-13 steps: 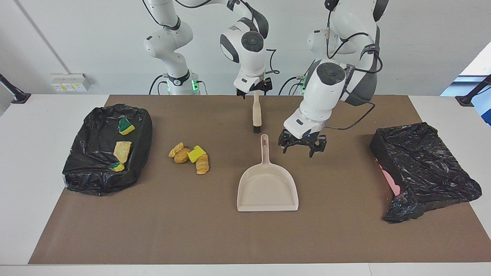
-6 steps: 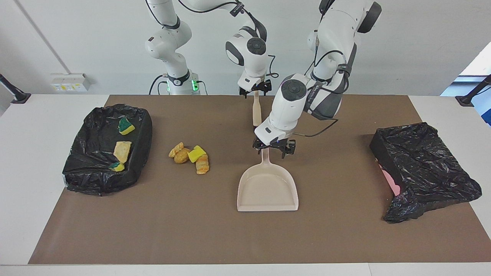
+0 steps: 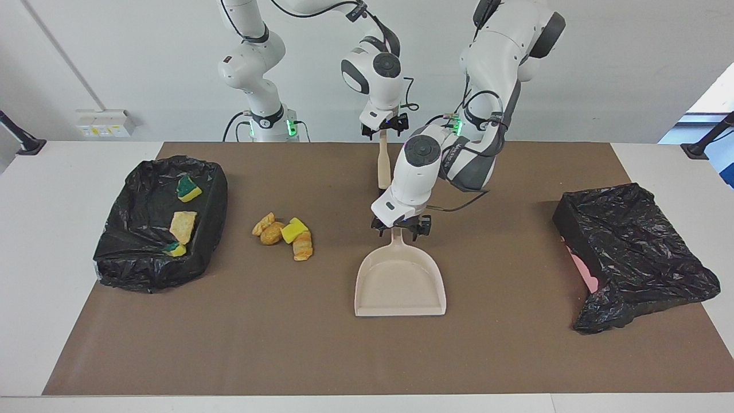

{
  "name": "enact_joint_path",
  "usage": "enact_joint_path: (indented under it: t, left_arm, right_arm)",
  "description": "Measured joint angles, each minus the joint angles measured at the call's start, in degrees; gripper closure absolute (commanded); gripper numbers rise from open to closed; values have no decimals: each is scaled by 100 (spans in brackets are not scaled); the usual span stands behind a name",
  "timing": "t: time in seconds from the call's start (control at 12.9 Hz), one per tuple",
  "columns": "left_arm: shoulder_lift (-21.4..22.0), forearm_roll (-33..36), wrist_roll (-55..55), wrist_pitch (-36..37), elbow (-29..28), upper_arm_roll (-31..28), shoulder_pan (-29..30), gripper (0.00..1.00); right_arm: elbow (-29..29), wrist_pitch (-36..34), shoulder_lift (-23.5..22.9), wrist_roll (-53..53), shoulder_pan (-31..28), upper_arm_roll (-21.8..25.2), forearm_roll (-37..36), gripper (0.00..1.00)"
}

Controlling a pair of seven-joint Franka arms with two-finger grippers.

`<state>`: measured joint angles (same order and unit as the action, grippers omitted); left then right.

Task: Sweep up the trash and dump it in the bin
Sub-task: 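Grasp the dustpan handle with the left gripper while the right gripper releases it, then pick up the brush with the right gripper and move it beyond the trash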

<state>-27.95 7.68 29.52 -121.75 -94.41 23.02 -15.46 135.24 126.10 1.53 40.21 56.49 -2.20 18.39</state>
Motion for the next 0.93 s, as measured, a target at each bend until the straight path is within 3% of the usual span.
enact_joint_path:
  t: [0.08,0.15,0.23,0.31,0.62,0.93]
  left_arm:
    - [0,0,7,0,1,-2,1,46]
    - [0,2,8,4,-1,-1,1,73]
    - [0,3,8,6,-1,1,1,91]
    - [0,3,7,6,-1,4,1,100]
    - [89,19,-179,75,45,-6,46,100]
    - [676,23,-1353,1179,94,20,105,100]
  right_arm:
    - [16,7,0,0,0,1,0,76]
    - [28,9,0,0,1,1,0,93]
    - [37,9,0,0,2,1,0,100]
    - [48,9,-1,0,3,1,0,100]
    - [45,4,-21,-16,-22,35,-11,100]
    - [-249,-788,6,-19,-574,72,-420,100]
